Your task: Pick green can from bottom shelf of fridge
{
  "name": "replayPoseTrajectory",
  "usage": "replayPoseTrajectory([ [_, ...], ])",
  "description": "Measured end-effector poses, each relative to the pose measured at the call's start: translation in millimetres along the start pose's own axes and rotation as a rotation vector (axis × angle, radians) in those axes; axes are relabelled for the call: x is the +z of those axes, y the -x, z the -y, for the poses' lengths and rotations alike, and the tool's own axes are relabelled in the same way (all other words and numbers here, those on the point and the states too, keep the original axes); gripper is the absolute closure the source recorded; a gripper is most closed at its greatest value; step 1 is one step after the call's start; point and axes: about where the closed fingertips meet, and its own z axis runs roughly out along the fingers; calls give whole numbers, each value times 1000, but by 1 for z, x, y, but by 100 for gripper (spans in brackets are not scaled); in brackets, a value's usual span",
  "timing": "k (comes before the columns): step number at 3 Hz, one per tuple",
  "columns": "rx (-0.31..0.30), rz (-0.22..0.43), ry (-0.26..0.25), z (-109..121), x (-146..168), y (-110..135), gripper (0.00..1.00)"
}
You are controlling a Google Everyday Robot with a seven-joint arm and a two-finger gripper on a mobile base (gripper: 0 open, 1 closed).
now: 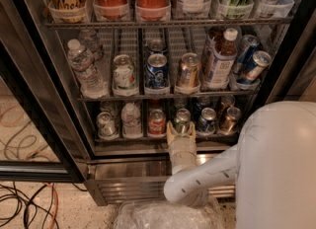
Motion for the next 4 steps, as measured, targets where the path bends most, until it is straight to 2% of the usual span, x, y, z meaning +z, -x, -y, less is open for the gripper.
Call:
replayPoseTrajectory([
  [2,-9,-9,-8,0,31,-9,39],
  [3,-8,-8,-8,0,31,-9,58],
  [4,-8,-8,-8,0,31,-9,81],
])
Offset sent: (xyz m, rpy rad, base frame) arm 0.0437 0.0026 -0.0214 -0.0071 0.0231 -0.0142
